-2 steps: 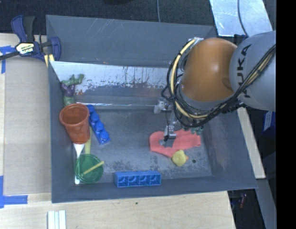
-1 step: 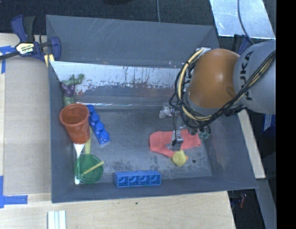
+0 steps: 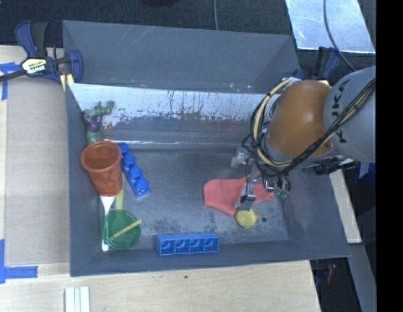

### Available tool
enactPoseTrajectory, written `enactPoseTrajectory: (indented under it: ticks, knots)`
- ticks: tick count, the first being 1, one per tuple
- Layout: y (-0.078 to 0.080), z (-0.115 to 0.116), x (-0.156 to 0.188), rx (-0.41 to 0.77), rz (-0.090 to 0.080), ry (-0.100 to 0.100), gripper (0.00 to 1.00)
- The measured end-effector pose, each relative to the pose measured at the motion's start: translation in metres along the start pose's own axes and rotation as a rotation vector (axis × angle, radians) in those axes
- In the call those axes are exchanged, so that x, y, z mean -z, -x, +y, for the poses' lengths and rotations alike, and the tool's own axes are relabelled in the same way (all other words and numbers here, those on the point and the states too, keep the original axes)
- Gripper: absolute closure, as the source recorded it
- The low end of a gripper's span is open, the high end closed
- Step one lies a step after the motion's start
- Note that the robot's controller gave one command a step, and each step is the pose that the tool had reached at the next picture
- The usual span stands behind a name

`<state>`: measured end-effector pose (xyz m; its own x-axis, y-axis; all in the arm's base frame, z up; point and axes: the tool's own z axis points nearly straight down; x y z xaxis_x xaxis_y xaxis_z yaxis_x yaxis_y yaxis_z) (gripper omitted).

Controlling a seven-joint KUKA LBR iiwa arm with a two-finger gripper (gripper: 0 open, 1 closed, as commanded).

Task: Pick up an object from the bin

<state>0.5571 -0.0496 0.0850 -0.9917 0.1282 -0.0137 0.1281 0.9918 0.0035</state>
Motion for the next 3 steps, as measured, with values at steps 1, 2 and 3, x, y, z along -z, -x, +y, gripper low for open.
enactPoseTrajectory:
  ticks: [1,2,3]
  knots:
    - [0.017,-0.004,-0.013,0.089,-0.014,0.001,1.00]
    - [0.017,-0.004,-0.013,0.088,-0.014,0.001,1.00]
    - [0.012,-0.006,0.050,0.118,-0.005,0.001,1.00]
